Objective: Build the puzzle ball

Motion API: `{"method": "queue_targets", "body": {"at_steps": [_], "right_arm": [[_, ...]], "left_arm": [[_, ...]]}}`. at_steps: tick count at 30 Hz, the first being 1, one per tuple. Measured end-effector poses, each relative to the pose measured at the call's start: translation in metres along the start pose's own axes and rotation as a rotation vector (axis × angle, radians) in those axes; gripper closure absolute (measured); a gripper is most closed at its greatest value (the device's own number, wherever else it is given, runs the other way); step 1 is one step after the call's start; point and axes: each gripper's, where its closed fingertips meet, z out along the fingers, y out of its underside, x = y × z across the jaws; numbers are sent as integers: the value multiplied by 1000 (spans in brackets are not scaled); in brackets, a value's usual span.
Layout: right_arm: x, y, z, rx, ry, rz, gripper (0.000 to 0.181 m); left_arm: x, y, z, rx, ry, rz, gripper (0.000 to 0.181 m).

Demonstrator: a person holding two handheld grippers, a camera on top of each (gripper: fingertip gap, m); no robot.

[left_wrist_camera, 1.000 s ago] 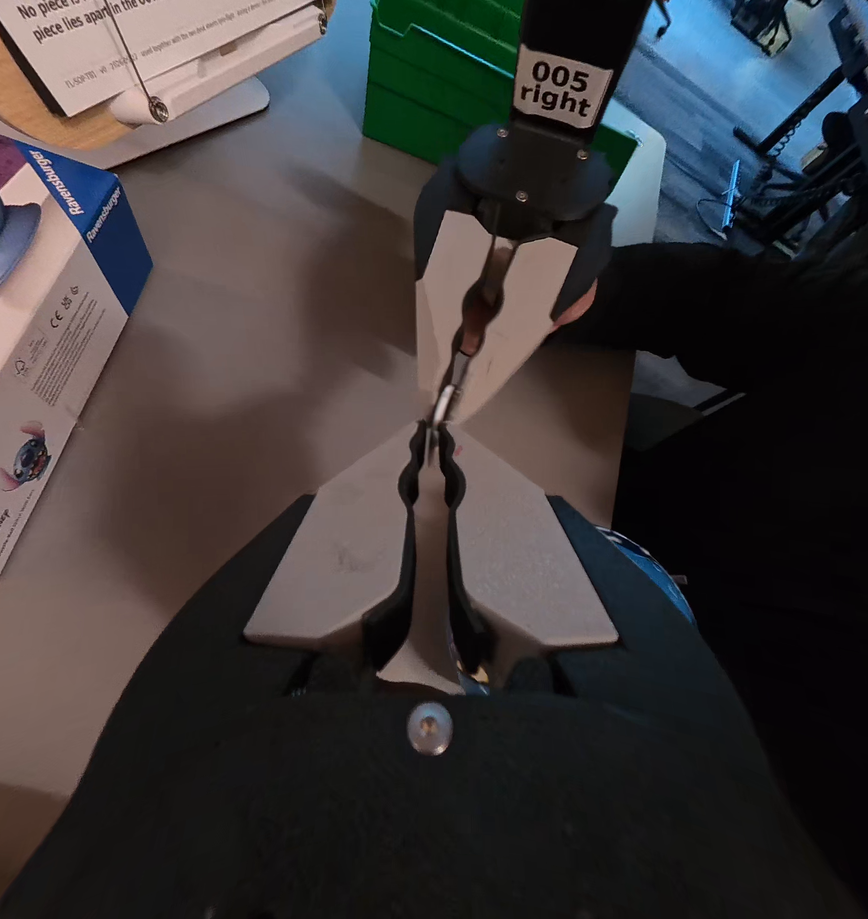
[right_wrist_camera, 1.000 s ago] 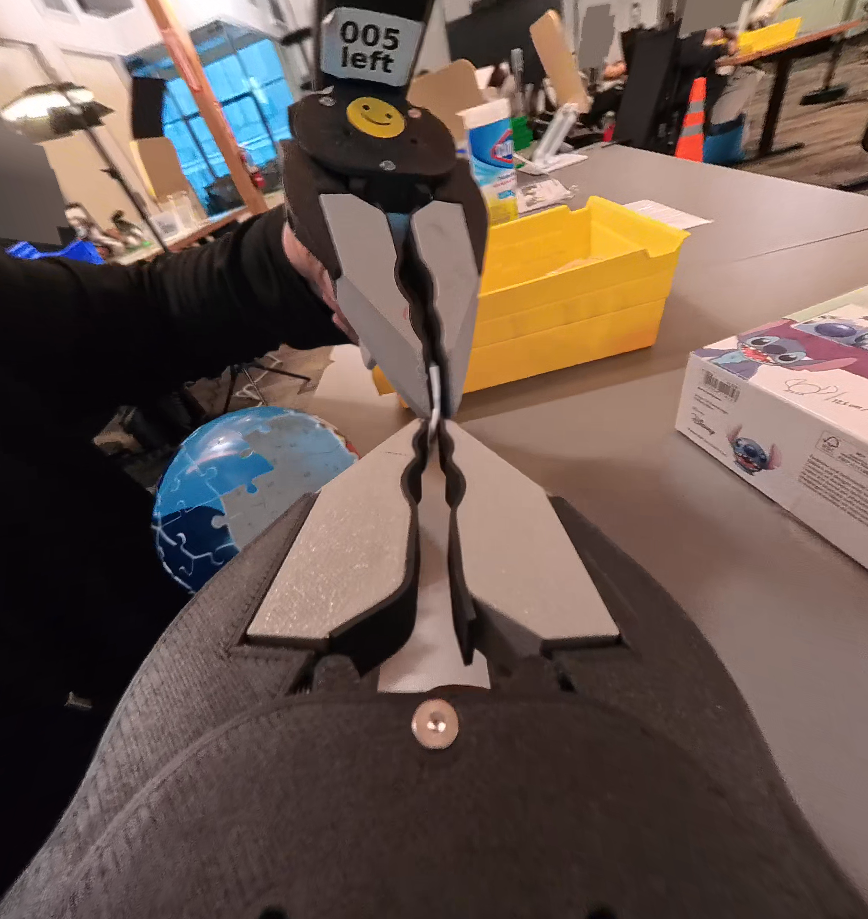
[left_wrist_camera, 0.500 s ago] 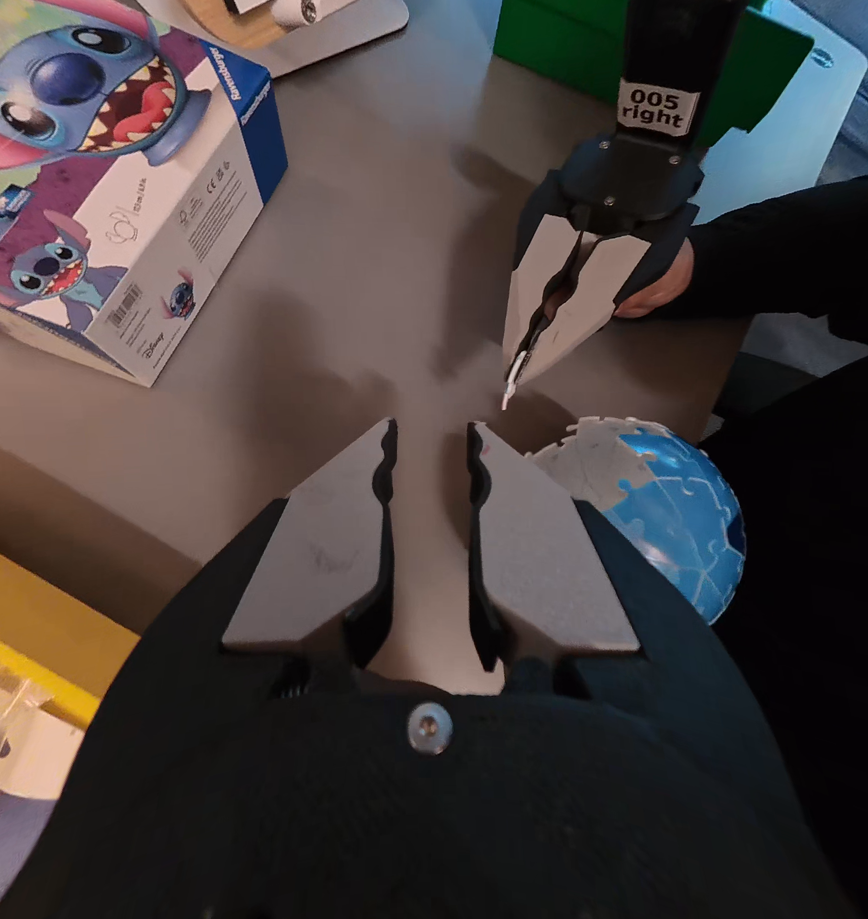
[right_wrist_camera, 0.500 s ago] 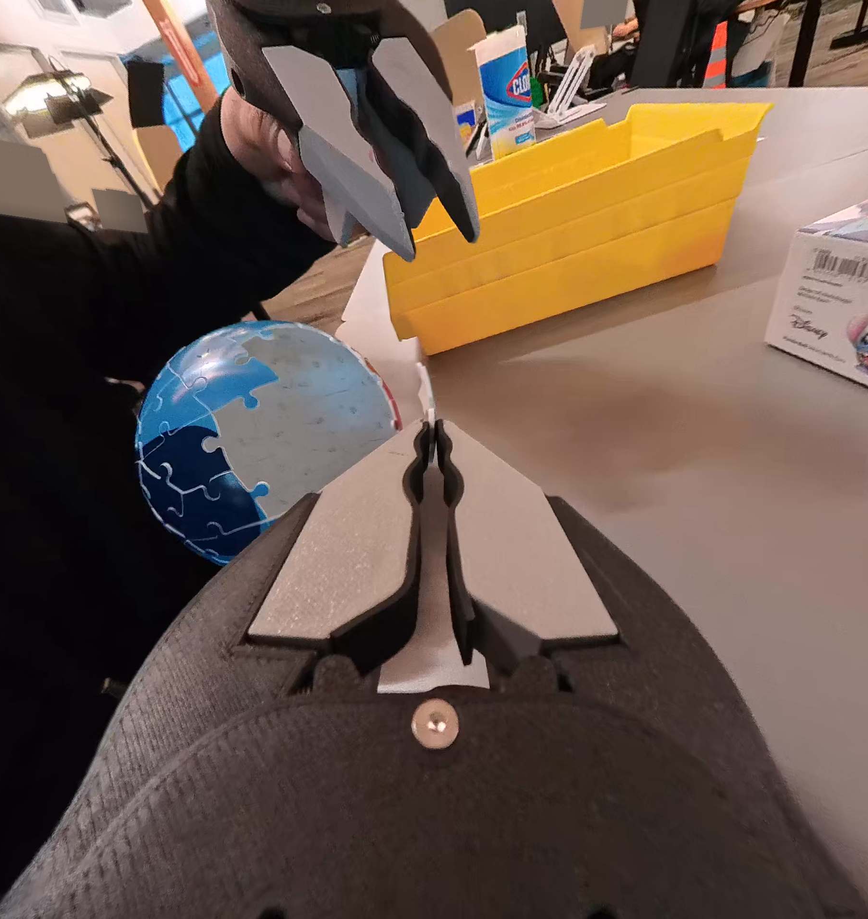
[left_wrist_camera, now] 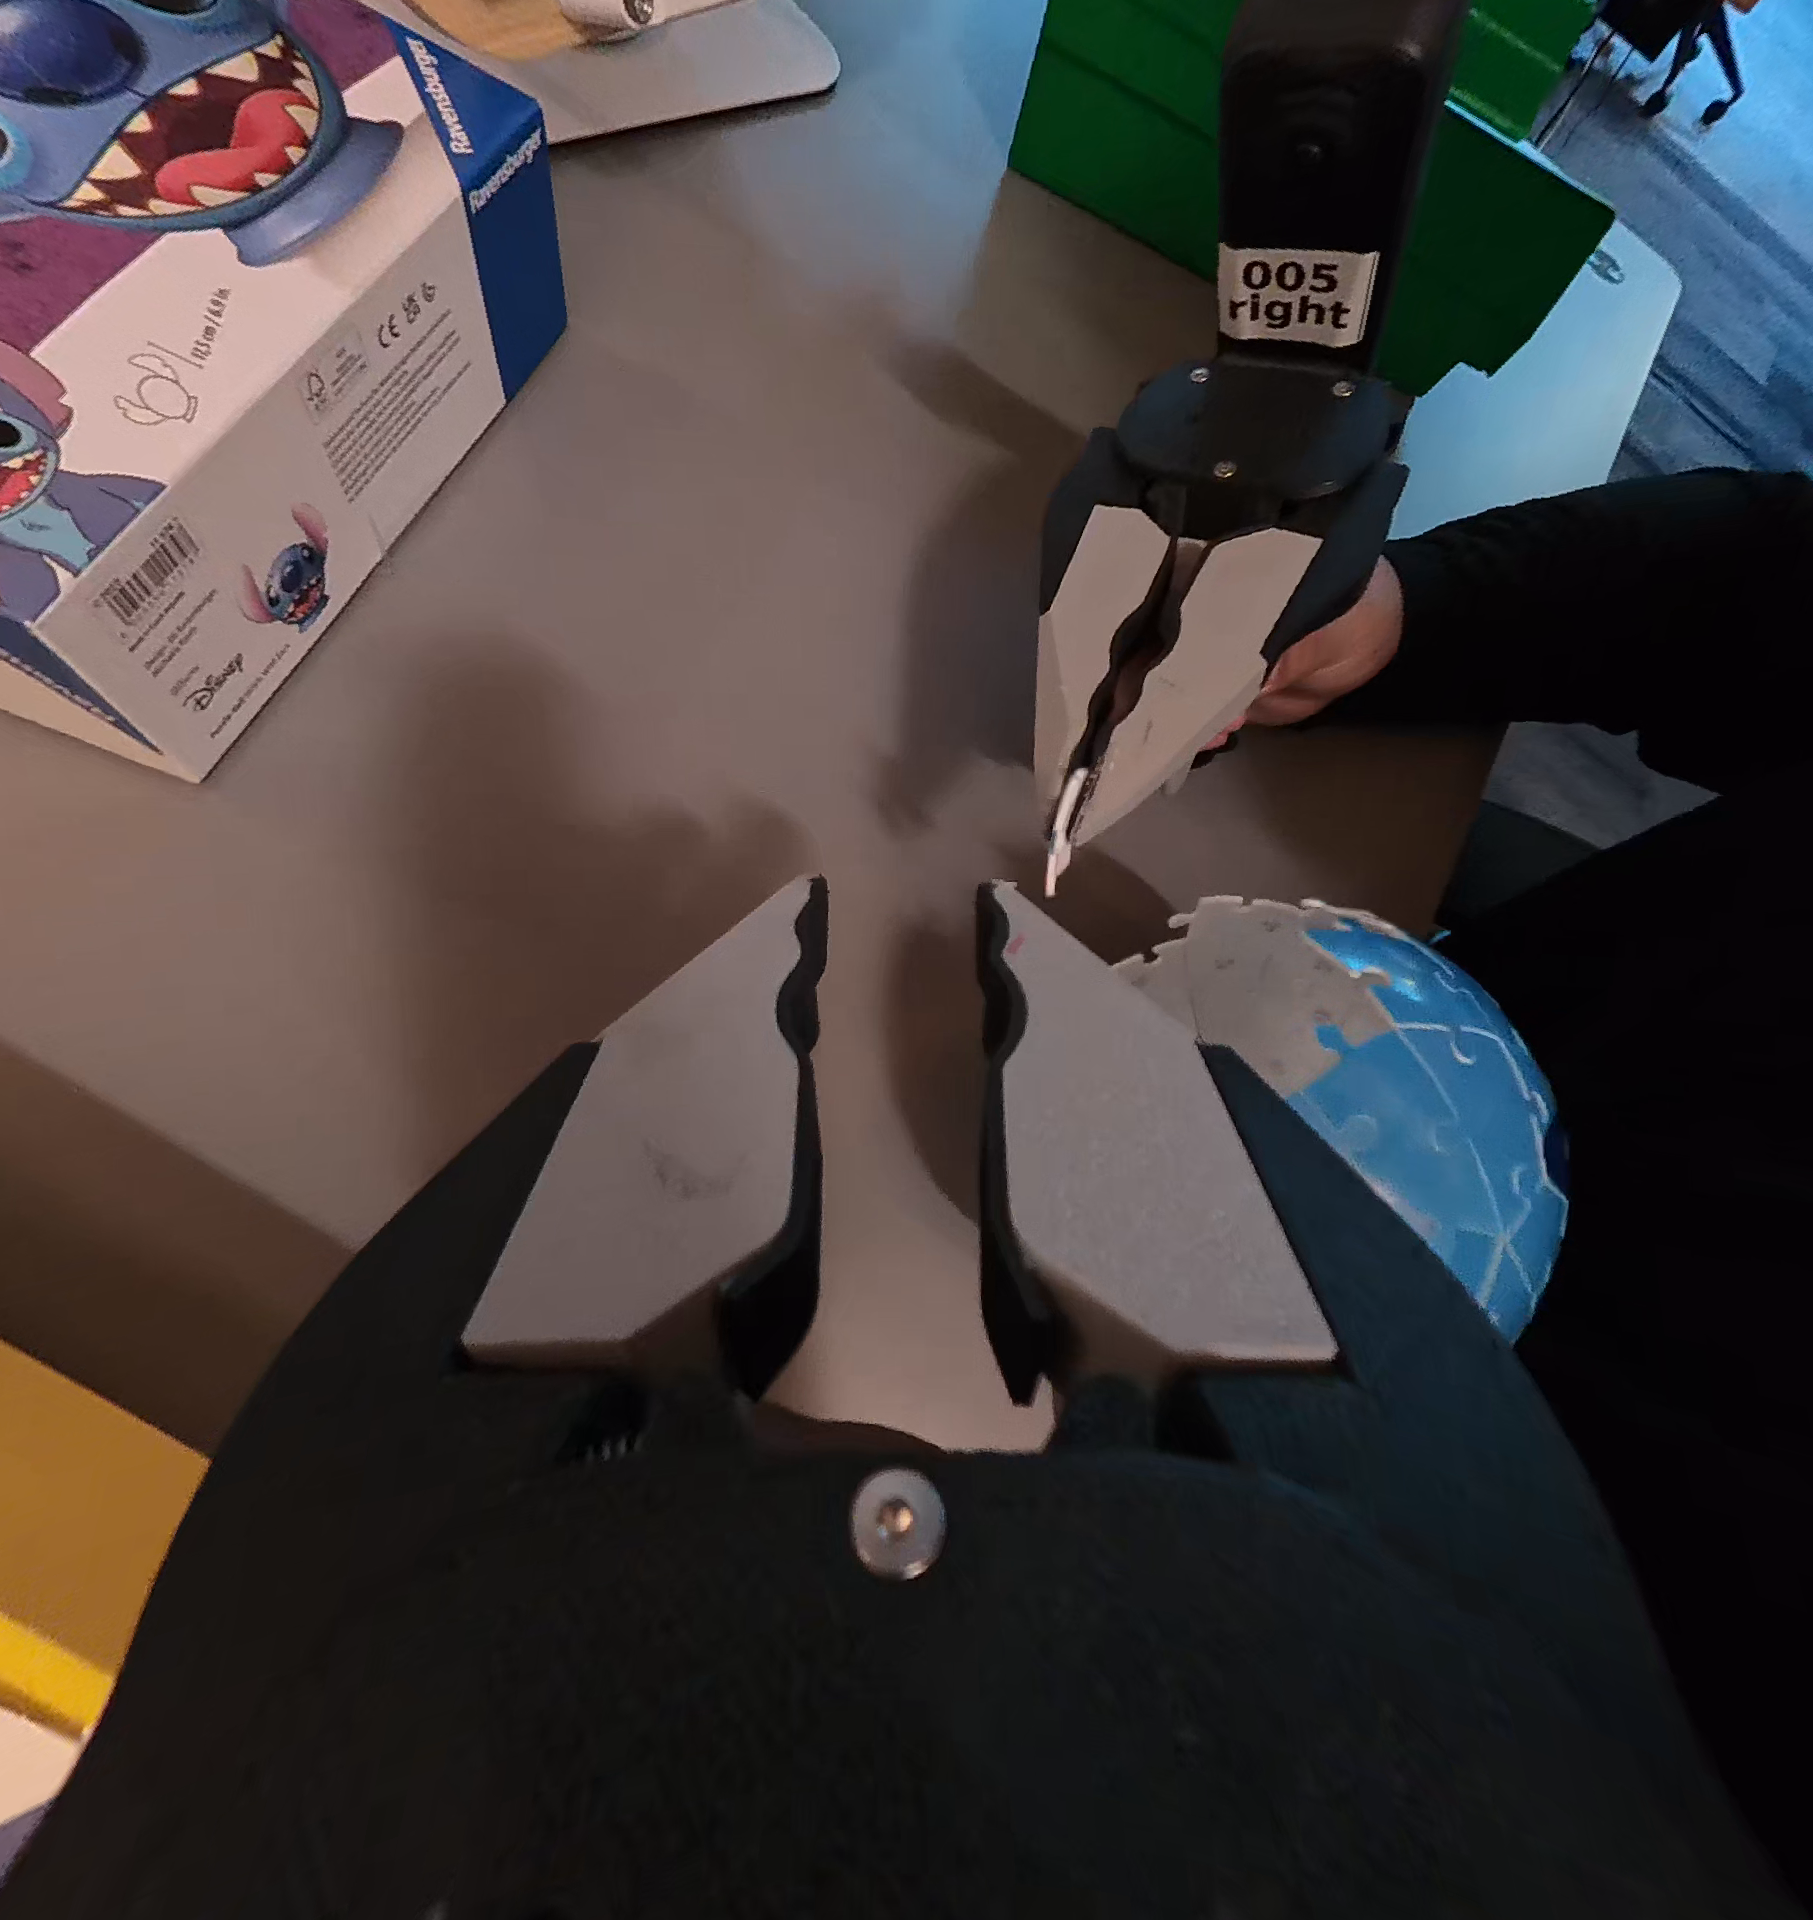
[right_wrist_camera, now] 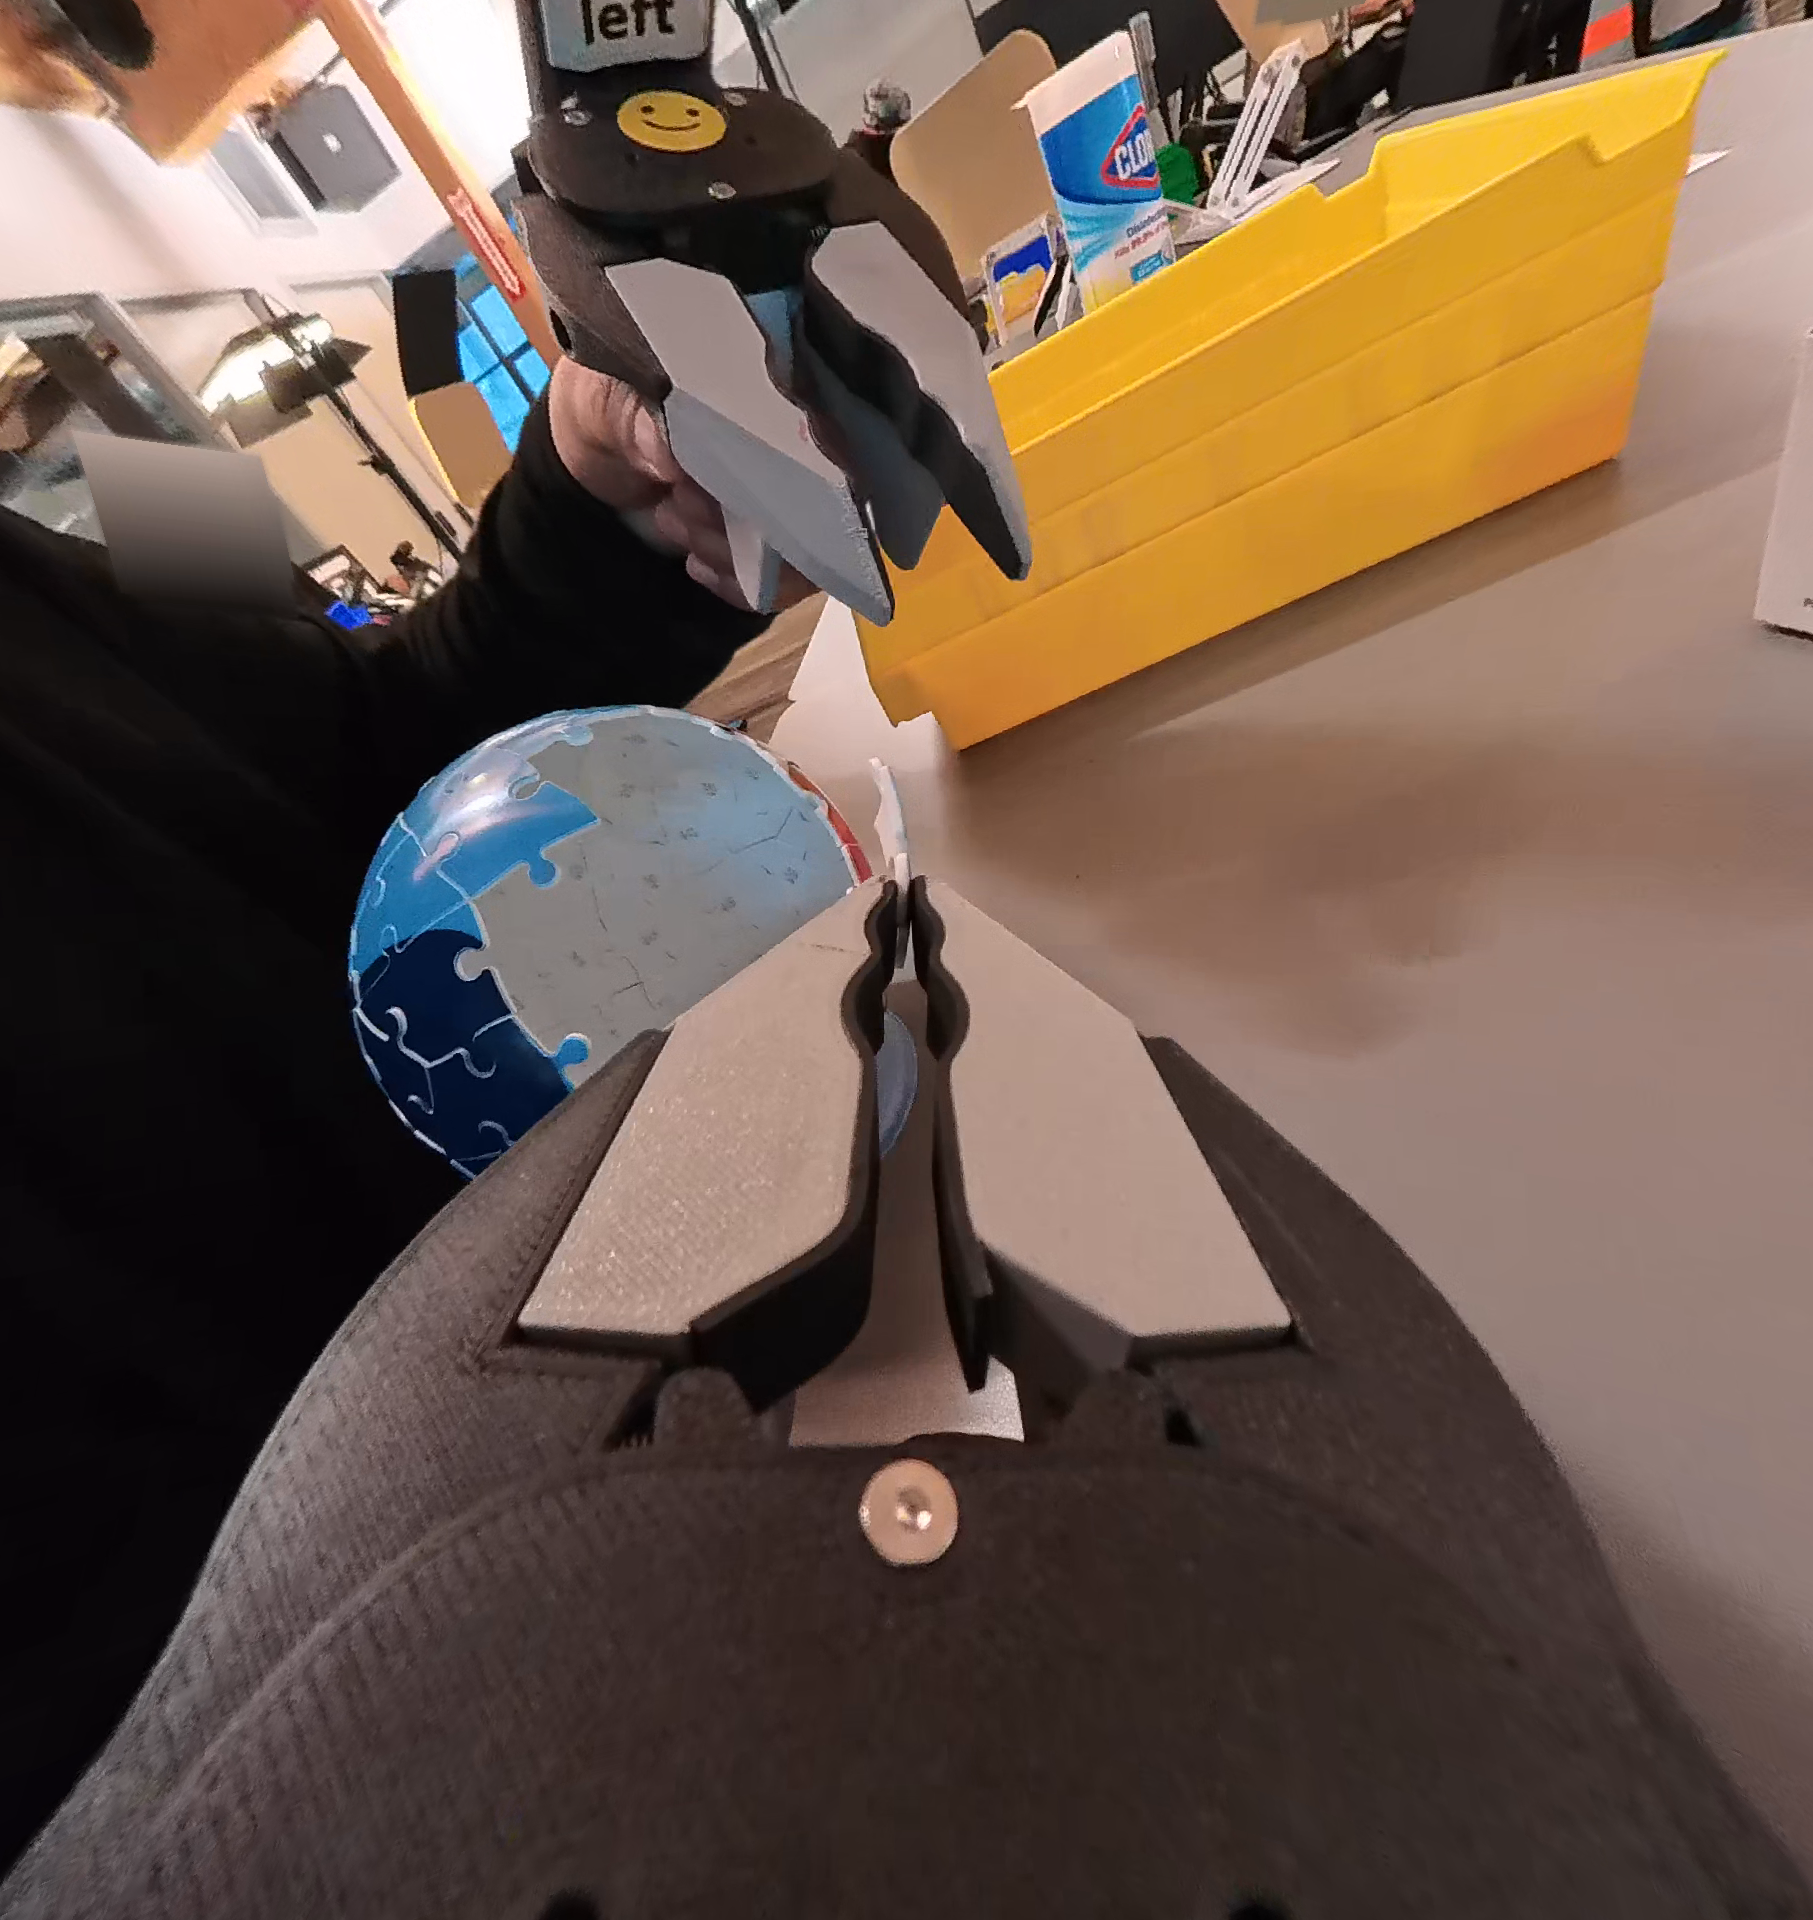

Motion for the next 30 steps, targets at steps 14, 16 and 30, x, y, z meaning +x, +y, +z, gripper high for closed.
{"method": "queue_targets", "body": {"at_steps": [14,16,30], "right_arm": [[-15,3,12,14,-36,17,181],[-15,2,12,20,-20,0,181],[-17,1,8,71,12,29,181]], "left_arm": [[14,2,8,-37,52,6,155],[14,-1,5,-12,74,-32,155],[24,-1,9,-121,17,47,155]]}}
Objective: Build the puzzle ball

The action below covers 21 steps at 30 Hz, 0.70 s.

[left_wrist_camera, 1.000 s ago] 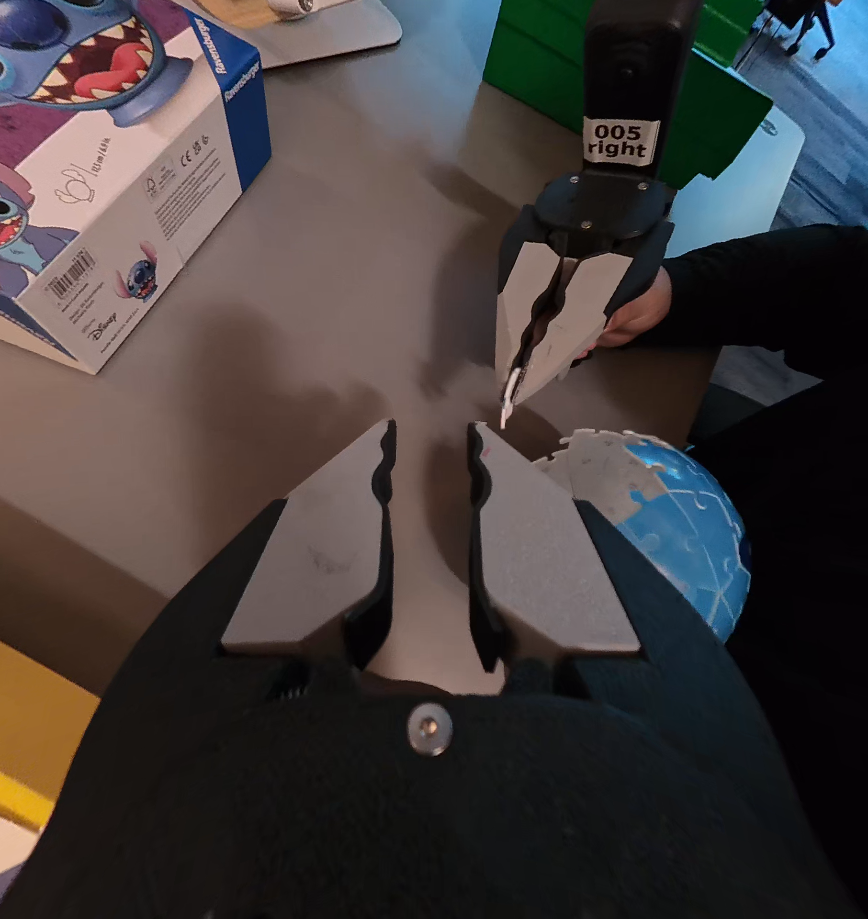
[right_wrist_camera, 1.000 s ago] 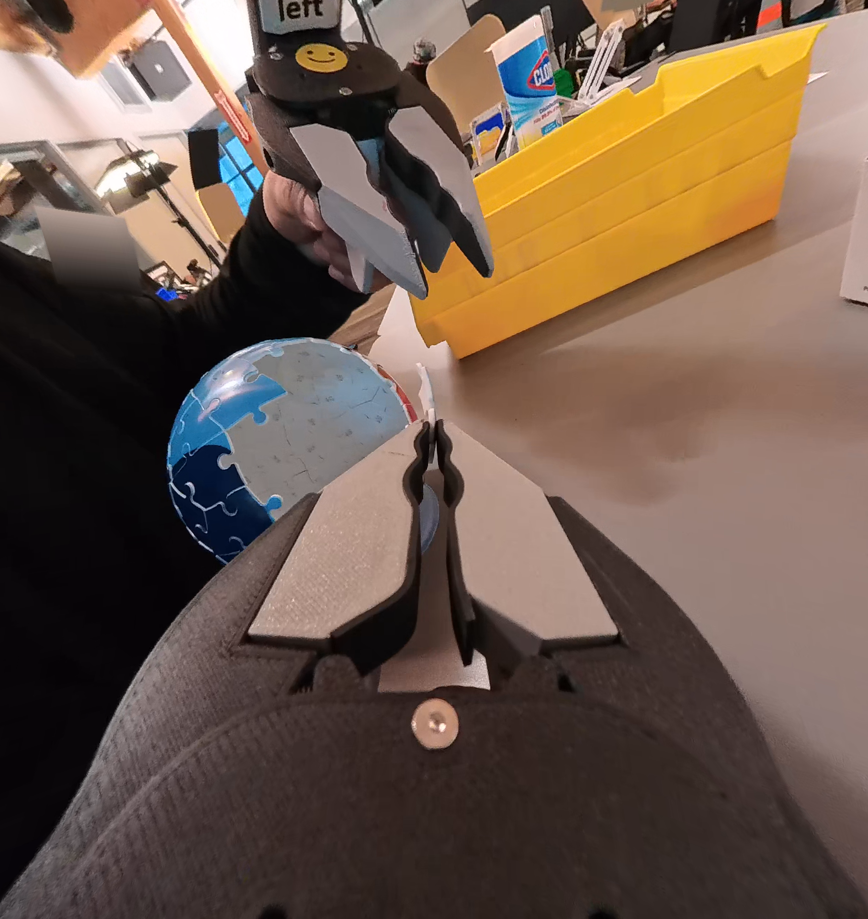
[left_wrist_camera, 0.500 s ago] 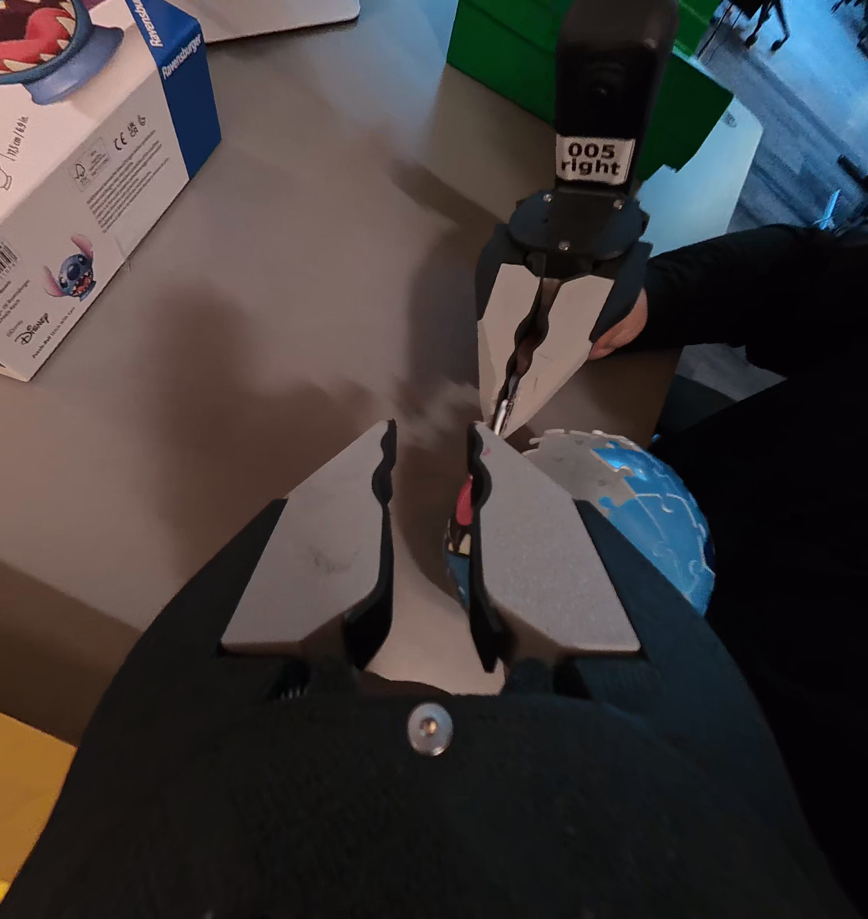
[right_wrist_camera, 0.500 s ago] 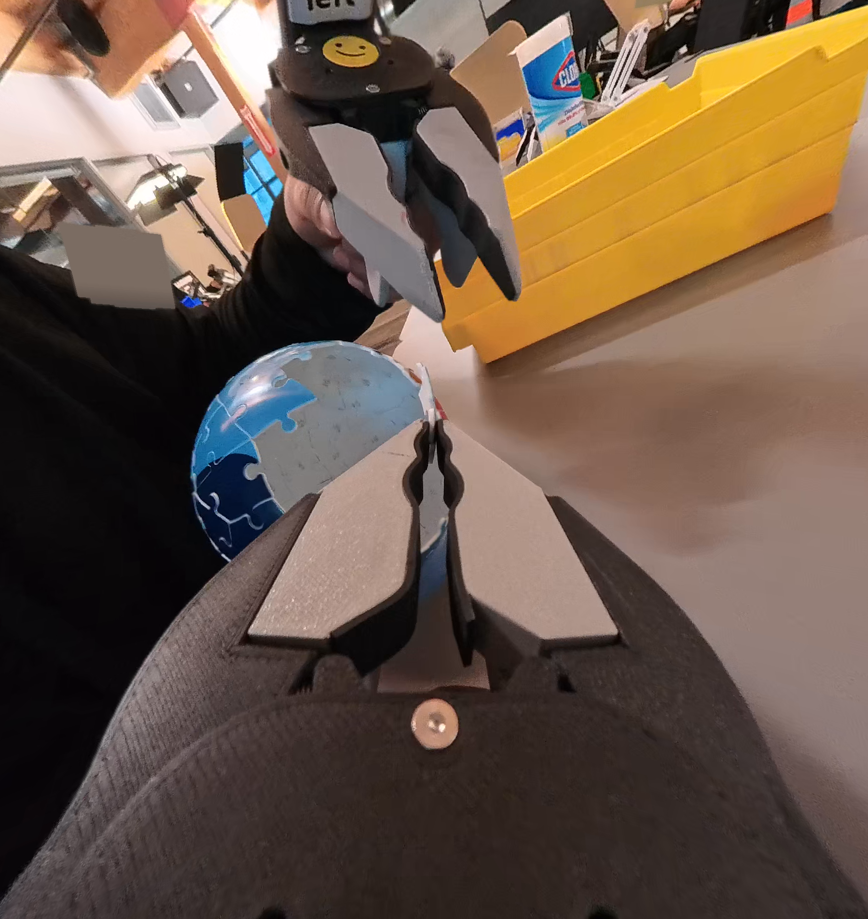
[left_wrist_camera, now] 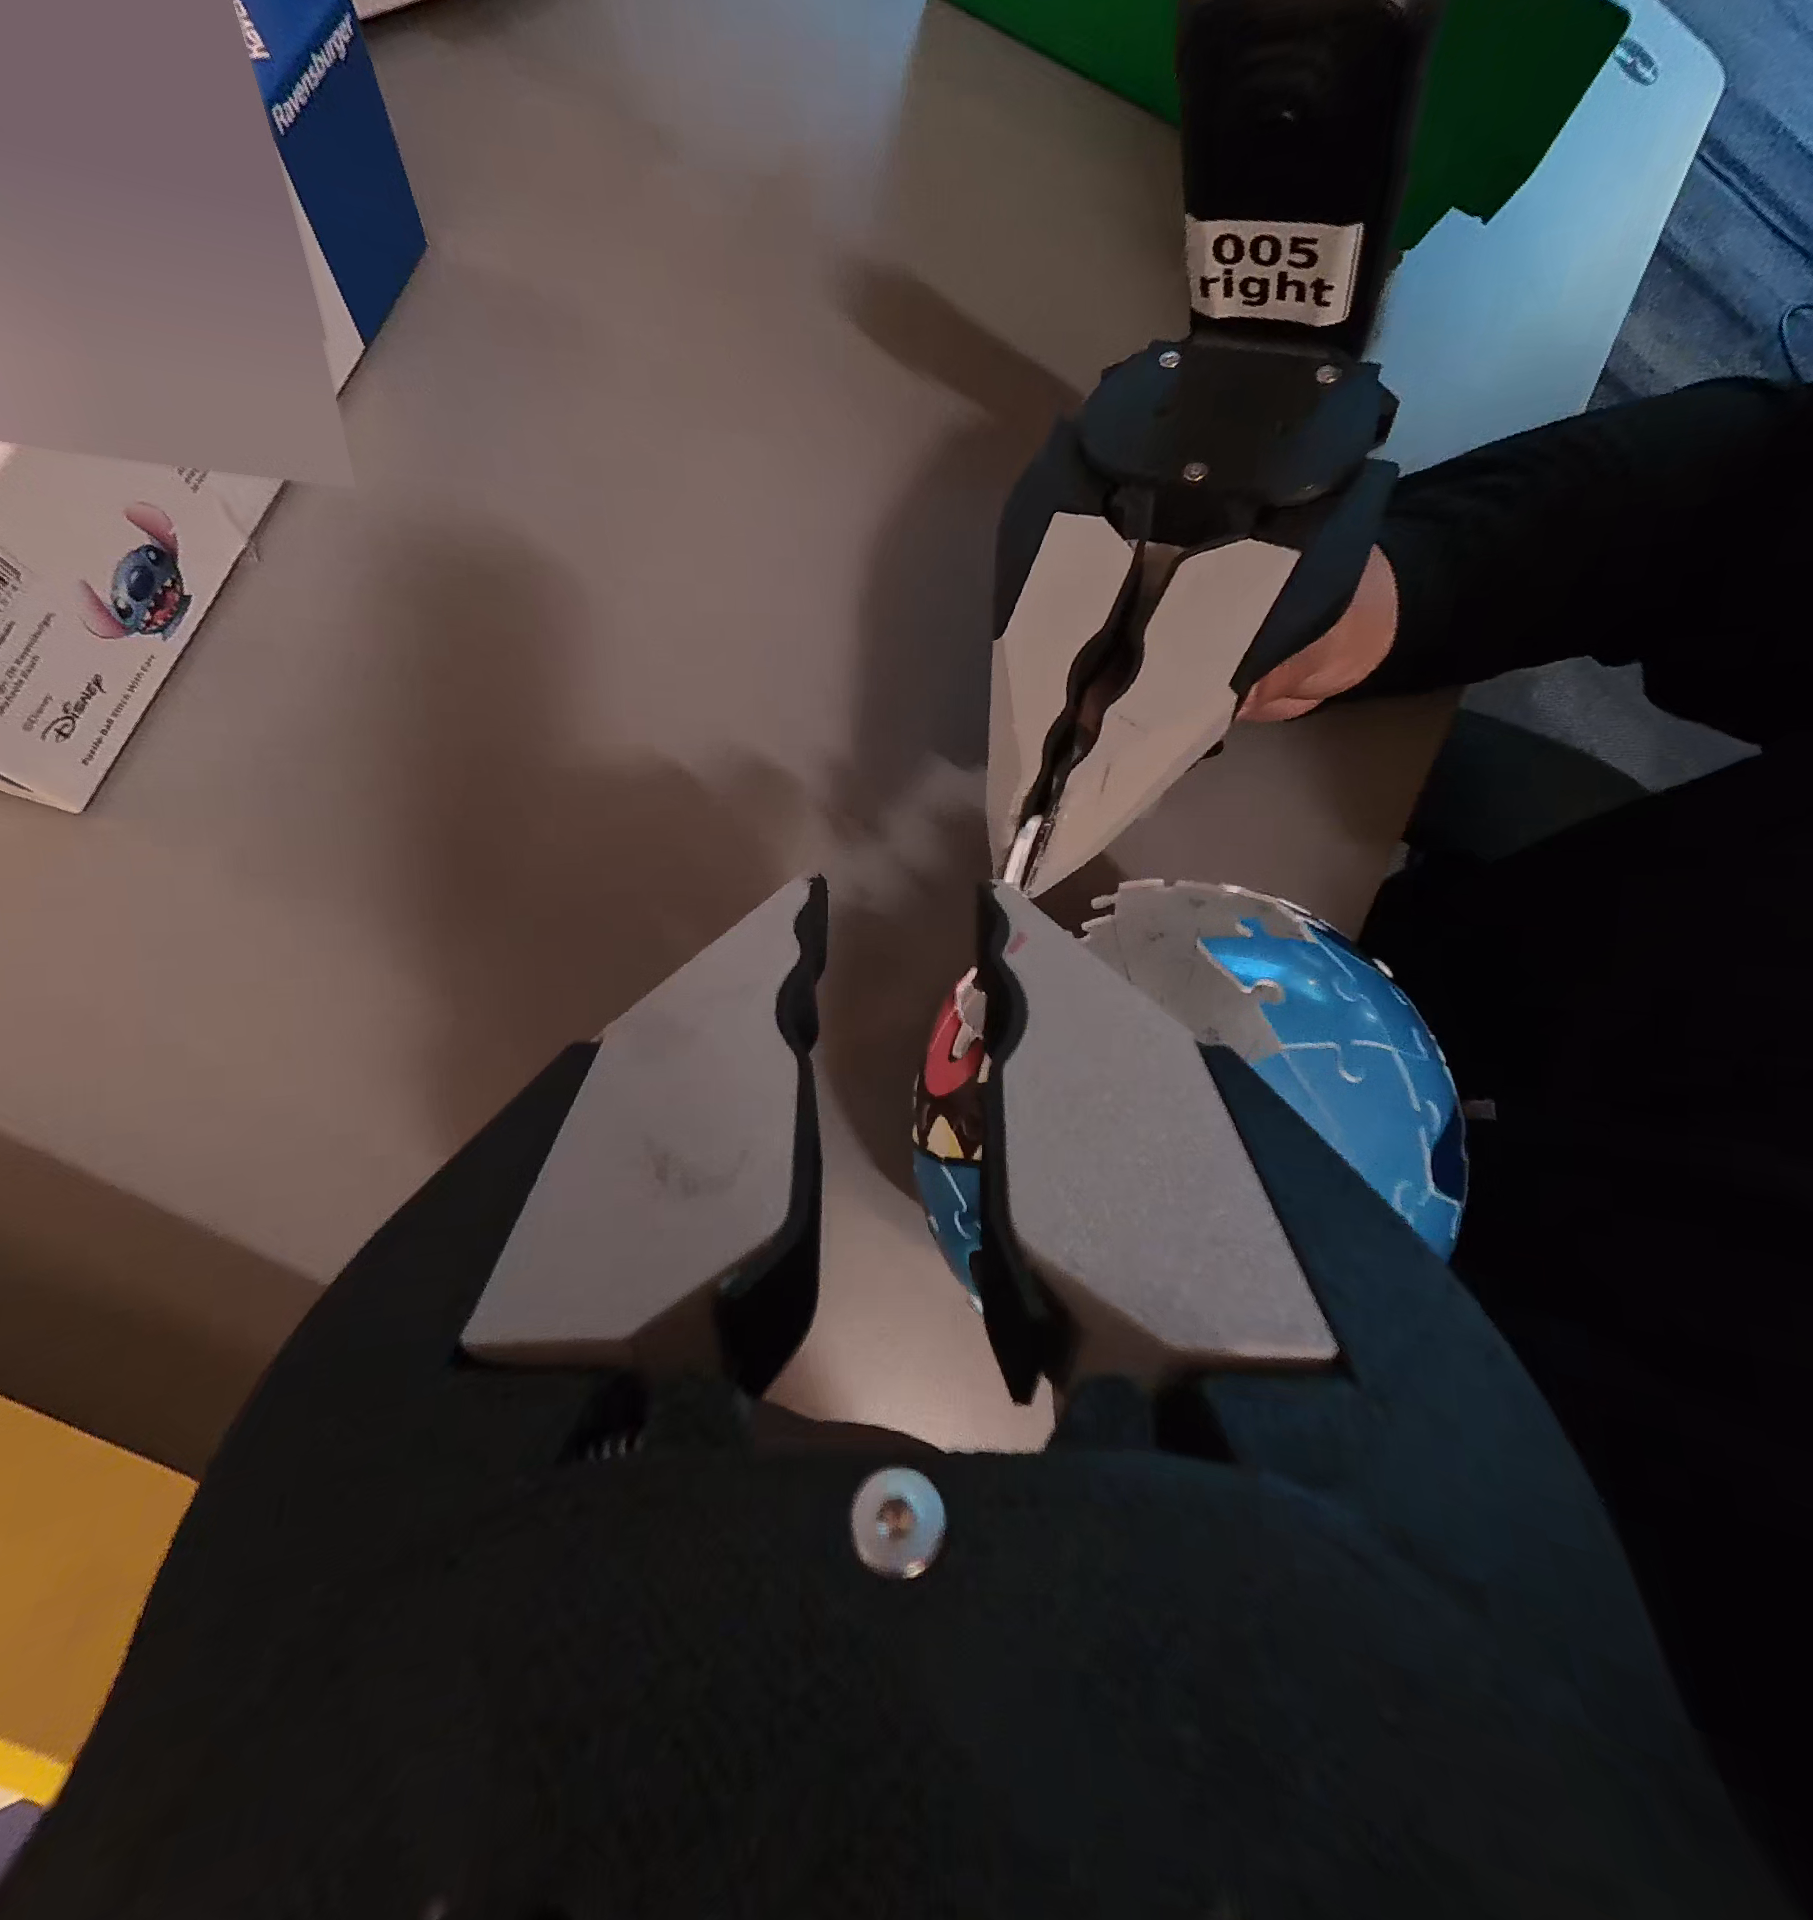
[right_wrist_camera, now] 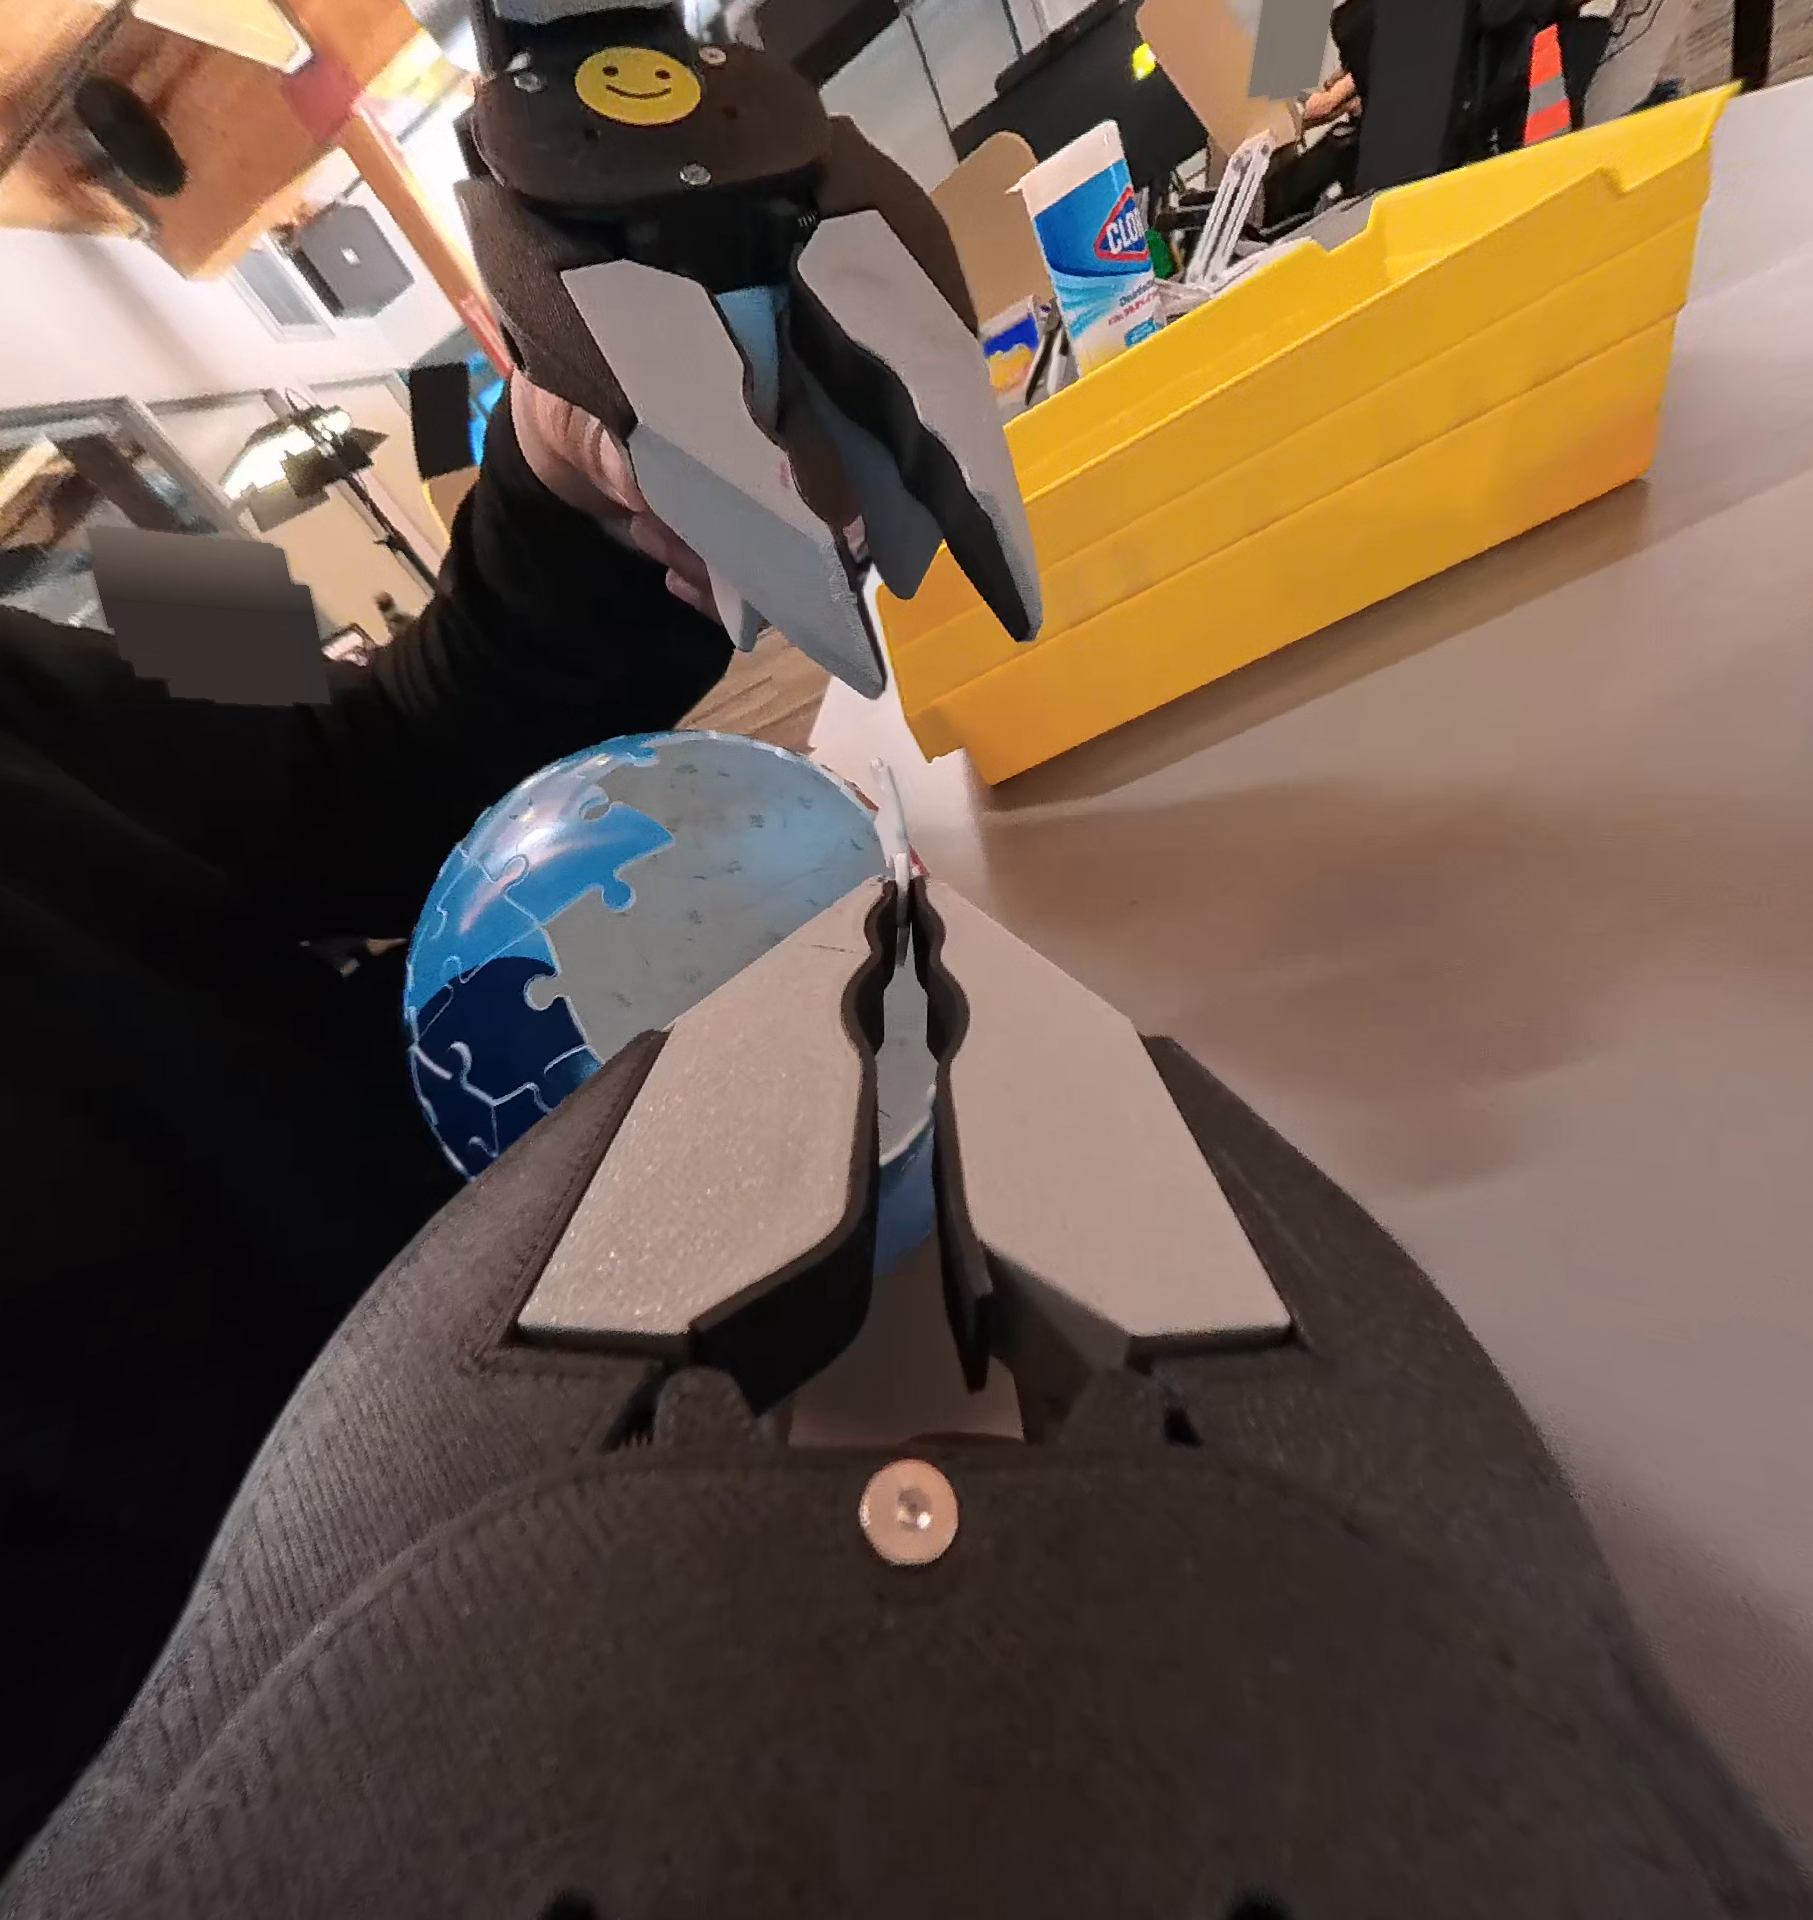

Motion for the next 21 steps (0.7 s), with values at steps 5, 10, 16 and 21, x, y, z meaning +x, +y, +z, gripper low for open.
{"method": "queue_targets", "body": {"at_steps": [5,10,16,21], "right_arm": [[1,0,-4,-1,-64,105,181],[6,-4,-10,4,-82,128,181],[5,1,-10,-40,-111,139,181],[9,3,-14,-106,-72,54,181]], "left_arm": [[-3,-1,-4,23,2,-24,155],[4,-8,6,-5,84,-35,157],[19,-2,27,-94,170,2,159],[22,0,34,-102,184,51,181]]}}
